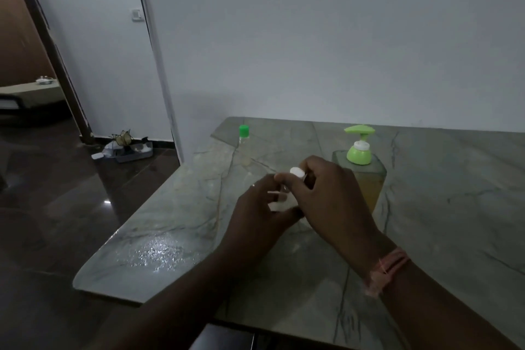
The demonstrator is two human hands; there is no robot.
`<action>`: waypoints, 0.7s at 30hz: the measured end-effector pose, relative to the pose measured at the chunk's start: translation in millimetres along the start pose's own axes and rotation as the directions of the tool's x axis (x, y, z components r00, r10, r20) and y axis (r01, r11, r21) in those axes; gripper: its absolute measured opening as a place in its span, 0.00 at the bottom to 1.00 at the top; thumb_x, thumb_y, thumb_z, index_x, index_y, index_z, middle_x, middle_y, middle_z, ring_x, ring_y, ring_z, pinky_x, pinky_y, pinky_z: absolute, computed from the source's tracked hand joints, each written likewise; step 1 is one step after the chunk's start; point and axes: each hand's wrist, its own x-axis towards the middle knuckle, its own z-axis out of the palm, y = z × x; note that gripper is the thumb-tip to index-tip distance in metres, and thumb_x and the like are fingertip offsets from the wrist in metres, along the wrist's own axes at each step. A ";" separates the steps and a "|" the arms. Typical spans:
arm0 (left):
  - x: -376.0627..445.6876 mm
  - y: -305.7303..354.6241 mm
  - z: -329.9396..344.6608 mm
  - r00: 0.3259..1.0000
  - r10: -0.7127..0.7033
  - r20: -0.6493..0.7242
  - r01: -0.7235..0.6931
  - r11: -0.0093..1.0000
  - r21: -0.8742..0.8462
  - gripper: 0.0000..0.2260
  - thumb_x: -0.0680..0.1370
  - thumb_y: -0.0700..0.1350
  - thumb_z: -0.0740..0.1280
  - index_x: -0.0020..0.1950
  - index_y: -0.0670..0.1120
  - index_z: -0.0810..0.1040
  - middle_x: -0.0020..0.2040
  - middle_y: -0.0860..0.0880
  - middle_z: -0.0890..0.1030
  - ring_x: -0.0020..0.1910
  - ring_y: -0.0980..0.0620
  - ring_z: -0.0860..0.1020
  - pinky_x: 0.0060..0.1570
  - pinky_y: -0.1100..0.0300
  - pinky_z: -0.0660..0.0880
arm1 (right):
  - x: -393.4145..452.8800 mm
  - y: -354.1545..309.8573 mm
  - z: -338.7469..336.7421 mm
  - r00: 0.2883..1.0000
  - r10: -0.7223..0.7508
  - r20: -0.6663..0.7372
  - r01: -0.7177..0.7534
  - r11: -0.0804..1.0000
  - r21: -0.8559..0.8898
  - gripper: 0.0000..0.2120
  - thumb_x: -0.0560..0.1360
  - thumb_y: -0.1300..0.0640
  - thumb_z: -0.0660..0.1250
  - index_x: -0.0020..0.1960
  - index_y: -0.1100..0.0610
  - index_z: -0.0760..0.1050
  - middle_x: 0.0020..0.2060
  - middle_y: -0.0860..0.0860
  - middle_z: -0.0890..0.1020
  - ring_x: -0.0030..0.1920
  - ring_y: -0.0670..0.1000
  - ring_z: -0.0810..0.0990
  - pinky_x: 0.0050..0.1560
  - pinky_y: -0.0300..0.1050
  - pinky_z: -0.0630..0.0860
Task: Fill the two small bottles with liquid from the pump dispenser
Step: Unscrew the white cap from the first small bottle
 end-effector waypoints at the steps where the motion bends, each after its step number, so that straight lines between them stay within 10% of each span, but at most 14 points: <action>1: -1.8 -0.8 0.8 1.000 -0.009 0.006 0.009 1.000 -0.003 0.23 0.72 0.50 0.77 0.65 0.54 0.78 0.58 0.58 0.83 0.55 0.59 0.81 0.53 0.56 0.82 | -1.3 0.2 -0.2 1.000 0.009 0.001 -0.009 1.000 0.013 0.12 0.76 0.44 0.70 0.43 0.51 0.76 0.30 0.44 0.76 0.30 0.42 0.76 0.30 0.38 0.74; 14: -0.9 -2.2 -5.3 0.981 -0.081 0.176 0.098 0.991 -0.088 0.17 0.71 0.52 0.78 0.60 0.53 0.84 0.53 0.56 0.86 0.54 0.55 0.84 0.55 0.45 0.82 | -1.9 13.4 -19.3 0.970 -0.118 0.214 0.083 0.983 0.166 0.04 0.80 0.53 0.66 0.48 0.48 0.80 0.36 0.41 0.80 0.39 0.38 0.79 0.36 0.28 0.71; 18: -5.8 -2.2 -3.1 0.983 -0.080 0.163 0.098 0.990 -0.106 0.20 0.71 0.49 0.79 0.62 0.54 0.82 0.54 0.57 0.85 0.54 0.58 0.83 0.53 0.50 0.83 | -3.1 14.3 -42.3 0.876 -0.185 0.445 0.187 0.982 0.041 0.20 0.80 0.62 0.64 0.65 0.41 0.74 0.51 0.43 0.77 0.49 0.40 0.77 0.46 0.34 0.73; 21: -6.3 -2.2 -1.5 0.989 -0.037 0.144 0.049 0.996 -0.079 0.20 0.72 0.51 0.78 0.63 0.55 0.81 0.55 0.57 0.84 0.54 0.58 0.83 0.51 0.52 0.83 | -5.4 5.2 -49.4 0.916 -0.148 0.372 0.181 0.982 -0.056 0.19 0.81 0.53 0.65 0.70 0.41 0.71 0.53 0.42 0.75 0.47 0.39 0.75 0.45 0.29 0.70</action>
